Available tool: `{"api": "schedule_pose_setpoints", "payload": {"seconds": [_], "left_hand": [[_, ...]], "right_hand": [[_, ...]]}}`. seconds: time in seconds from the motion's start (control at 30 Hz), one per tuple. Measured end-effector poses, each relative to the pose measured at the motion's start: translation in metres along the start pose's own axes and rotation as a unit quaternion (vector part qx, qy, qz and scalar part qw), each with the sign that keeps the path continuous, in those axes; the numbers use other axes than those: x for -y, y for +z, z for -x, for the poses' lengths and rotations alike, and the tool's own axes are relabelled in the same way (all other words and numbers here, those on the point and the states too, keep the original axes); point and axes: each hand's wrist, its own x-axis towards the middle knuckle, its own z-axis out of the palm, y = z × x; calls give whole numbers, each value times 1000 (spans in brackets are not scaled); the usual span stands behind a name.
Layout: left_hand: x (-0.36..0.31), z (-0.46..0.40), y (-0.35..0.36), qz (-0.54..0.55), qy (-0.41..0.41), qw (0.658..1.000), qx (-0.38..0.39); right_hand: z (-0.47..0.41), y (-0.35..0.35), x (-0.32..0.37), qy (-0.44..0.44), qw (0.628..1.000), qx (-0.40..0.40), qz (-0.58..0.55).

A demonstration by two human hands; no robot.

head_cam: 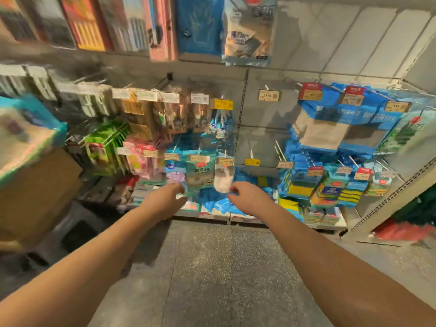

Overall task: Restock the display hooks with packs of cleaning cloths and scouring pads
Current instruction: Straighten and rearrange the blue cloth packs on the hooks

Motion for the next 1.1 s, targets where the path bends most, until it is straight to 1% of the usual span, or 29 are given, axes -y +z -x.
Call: {"api": "schedule_pose_setpoints", "payload": {"seconds": [0.13,0.33,0.47,0.57,0.7,0.83,0.93,1.0,1.1], "left_hand": [[114,56,-38,-6,-17,1000,-25],[286,137,-106,-16,-47,998,-45],[380,171,-155,-20,-71,996,-53],[437,186,-184,-10,-93,993,-76],[502,187,-213,14,-129,986,-104],[556,172,-241,21,-138,980,-141],[612,146,-274,34,-150,974,-166],[656,123,-299,22,-159,971,-178],[719,92,-341,7,-160,969,-187]], "right_hand": [[-10,54,114,-41,999,21,23],[-21,141,290,-64,997,37,18],[-31,183,392,-88,995,45,9],[-46,208,455,-101,993,59,18],[-80,229,533,-134,989,55,18],[-122,240,600,-164,985,52,27],[-169,250,663,-198,979,46,20],[-203,255,709,-221,975,28,17],[-257,263,774,-232,973,19,7]]}}
